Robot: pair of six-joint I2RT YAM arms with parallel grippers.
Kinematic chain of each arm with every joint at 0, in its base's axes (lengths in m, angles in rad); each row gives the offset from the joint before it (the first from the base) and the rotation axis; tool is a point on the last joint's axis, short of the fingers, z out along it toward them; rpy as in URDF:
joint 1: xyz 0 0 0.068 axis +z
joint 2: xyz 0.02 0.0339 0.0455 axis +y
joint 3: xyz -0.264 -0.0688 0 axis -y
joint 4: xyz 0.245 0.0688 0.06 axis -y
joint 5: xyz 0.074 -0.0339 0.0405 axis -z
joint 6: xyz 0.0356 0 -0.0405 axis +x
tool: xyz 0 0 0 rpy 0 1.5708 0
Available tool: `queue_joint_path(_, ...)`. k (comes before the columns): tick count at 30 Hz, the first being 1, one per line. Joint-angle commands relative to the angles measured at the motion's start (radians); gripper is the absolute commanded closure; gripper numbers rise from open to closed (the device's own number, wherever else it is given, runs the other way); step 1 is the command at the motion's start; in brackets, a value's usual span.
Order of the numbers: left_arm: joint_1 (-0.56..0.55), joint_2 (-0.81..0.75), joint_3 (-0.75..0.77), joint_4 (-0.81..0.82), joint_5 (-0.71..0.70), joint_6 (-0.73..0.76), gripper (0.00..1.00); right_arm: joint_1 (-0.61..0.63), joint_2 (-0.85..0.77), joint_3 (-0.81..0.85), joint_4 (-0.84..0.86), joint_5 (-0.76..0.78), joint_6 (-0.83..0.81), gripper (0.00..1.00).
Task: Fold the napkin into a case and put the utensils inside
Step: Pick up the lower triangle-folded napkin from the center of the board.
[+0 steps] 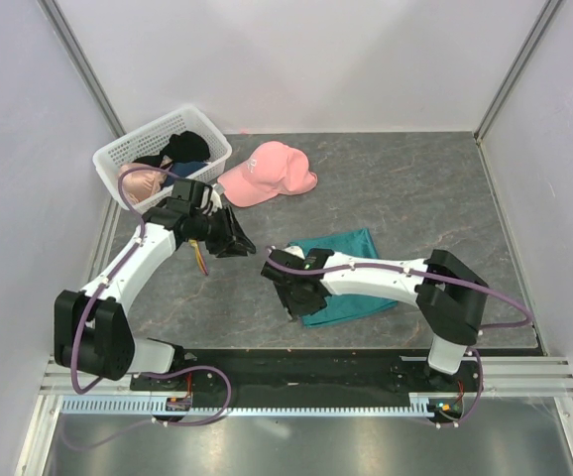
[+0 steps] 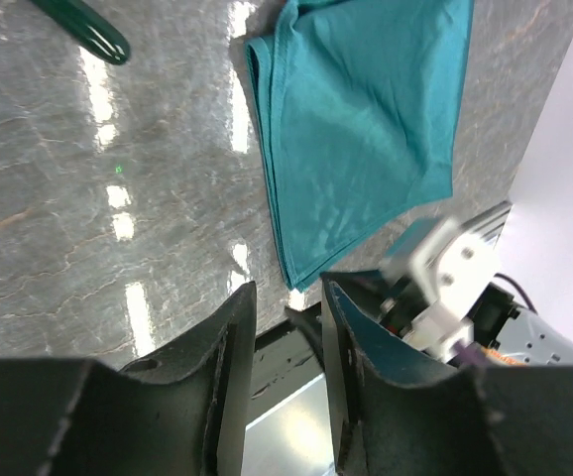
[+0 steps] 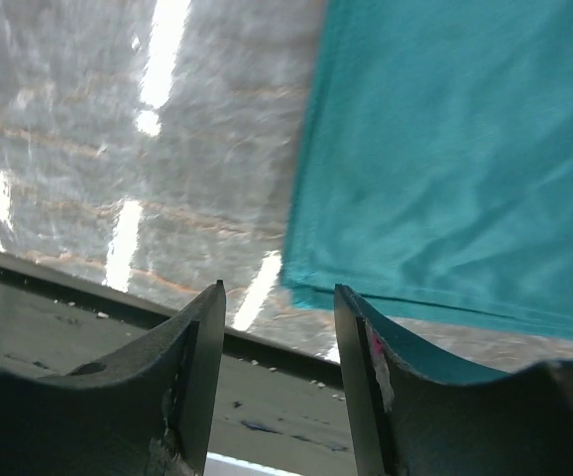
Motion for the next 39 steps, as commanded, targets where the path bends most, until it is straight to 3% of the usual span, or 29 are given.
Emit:
queue_joint_path(1,0.029,0.008,0.02,0.004,0.039,-0.008,0.6,0.035,0.018,0.02,0.044,0.009,0.05,0.44)
queue_joint_path(26,0.057,0.022,0.012,0.009,0.042,-0.011,0.61,0.058,0.047,-0.135,0.13,0.092,0.012,0.49)
queue_joint_path(29,0.058,0.033,0.018,0.013,0.037,-0.009,0.6,0.058,0.06,-0.179,0.165,0.078,0.016,0.53)
queue_joint_path(32,0.058,0.051,0.017,0.013,0.037,-0.014,0.58,0.061,0.067,-0.196,0.156,0.104,0.018,0.66)
queue_joint_path(37,0.058,0.069,-0.017,0.055,0.06,-0.049,0.45,0.062,0.048,-0.201,0.132,0.15,0.018,0.78)
queue_joint_path(39,0.058,0.079,-0.029,0.081,0.083,-0.063,0.41,0.061,0.037,-0.198,0.132,0.149,0.018,0.9)
